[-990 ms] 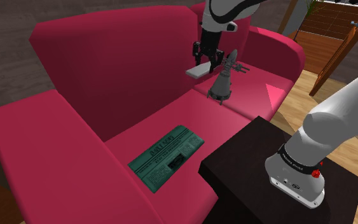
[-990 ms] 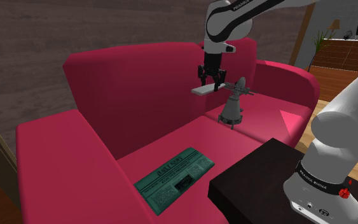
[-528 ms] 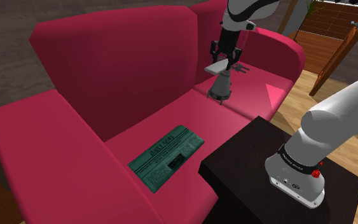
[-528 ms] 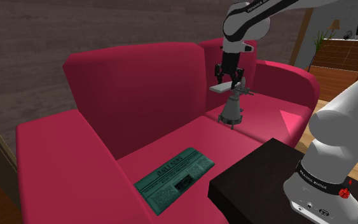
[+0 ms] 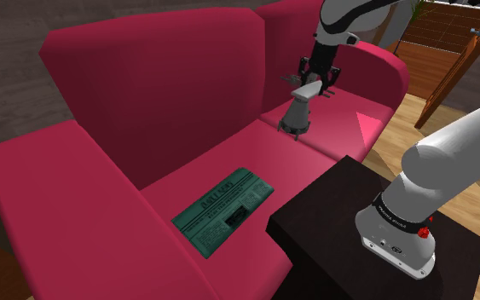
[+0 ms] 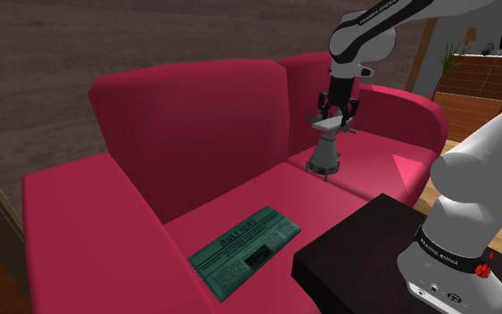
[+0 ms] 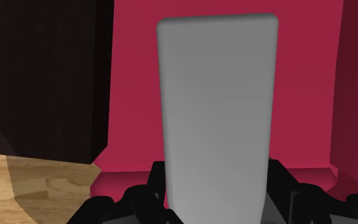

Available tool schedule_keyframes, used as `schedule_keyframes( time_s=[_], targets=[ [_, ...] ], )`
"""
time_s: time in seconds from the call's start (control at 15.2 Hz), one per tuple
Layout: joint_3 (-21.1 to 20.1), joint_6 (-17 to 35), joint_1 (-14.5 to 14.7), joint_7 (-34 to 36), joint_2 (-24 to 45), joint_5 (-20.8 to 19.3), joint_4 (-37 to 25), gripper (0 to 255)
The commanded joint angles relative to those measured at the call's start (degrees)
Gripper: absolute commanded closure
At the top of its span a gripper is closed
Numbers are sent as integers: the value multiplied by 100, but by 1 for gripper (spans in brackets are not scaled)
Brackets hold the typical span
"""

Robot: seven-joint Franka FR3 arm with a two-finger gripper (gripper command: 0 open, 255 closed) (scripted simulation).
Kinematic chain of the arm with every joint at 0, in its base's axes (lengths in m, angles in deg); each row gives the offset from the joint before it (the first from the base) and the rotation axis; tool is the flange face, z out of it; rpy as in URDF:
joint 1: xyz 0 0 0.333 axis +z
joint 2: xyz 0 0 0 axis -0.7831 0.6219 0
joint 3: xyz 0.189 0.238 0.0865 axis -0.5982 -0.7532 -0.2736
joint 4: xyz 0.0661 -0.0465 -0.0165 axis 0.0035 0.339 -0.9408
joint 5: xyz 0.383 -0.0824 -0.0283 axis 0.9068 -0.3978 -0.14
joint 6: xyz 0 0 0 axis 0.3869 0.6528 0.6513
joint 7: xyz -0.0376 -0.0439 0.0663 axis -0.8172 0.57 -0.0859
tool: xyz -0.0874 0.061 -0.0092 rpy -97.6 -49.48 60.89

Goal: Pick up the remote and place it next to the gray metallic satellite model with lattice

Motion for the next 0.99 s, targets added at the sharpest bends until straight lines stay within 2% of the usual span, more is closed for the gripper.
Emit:
schedule_keyframes(
  time_s=[0.0,0.92],
  targets=[
    [3,155,-2,-9,65,-2,85,255],
    [-10,1341,-3,-6,663,-7,673,255]
  ],
)
